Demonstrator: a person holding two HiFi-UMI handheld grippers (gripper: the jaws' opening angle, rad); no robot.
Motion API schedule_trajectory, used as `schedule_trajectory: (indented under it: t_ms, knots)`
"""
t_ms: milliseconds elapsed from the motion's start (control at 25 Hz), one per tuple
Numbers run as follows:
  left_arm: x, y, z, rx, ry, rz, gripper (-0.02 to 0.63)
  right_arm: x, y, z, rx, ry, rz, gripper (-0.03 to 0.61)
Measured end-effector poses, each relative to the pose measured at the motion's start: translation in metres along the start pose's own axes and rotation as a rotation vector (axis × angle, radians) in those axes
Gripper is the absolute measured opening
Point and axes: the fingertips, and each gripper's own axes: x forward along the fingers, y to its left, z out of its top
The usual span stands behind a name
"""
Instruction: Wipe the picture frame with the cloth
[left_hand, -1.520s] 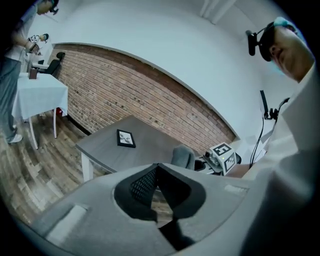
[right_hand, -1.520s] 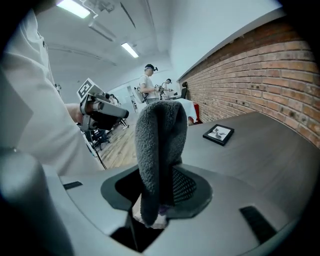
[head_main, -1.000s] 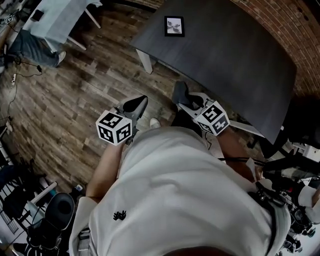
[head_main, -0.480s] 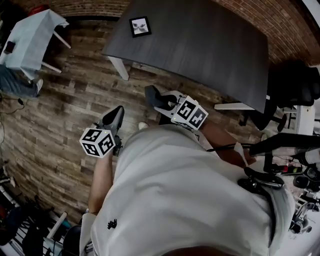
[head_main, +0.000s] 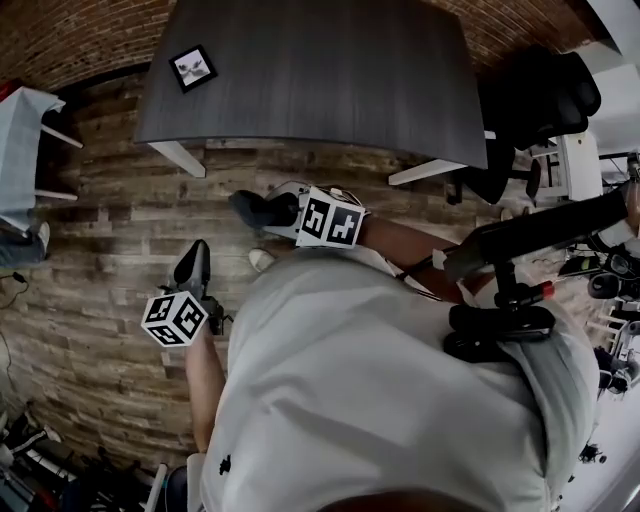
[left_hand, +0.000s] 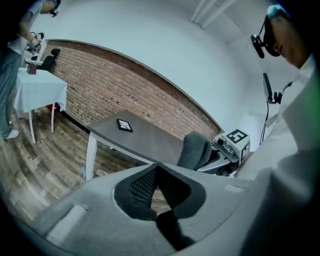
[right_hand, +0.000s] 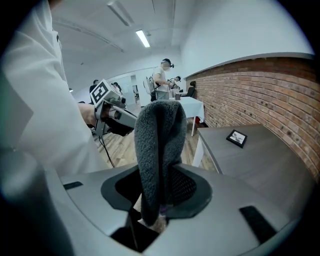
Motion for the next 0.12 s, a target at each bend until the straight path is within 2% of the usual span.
schedule_trajectory:
  t_ms: [120]
  knots:
    - [0.0031,-0.0123,-0.0135,-0.034,0.005,0.01,0.012,-0.0126,0.0028,-0.0086,-0.005,0.012,0.008,0.138]
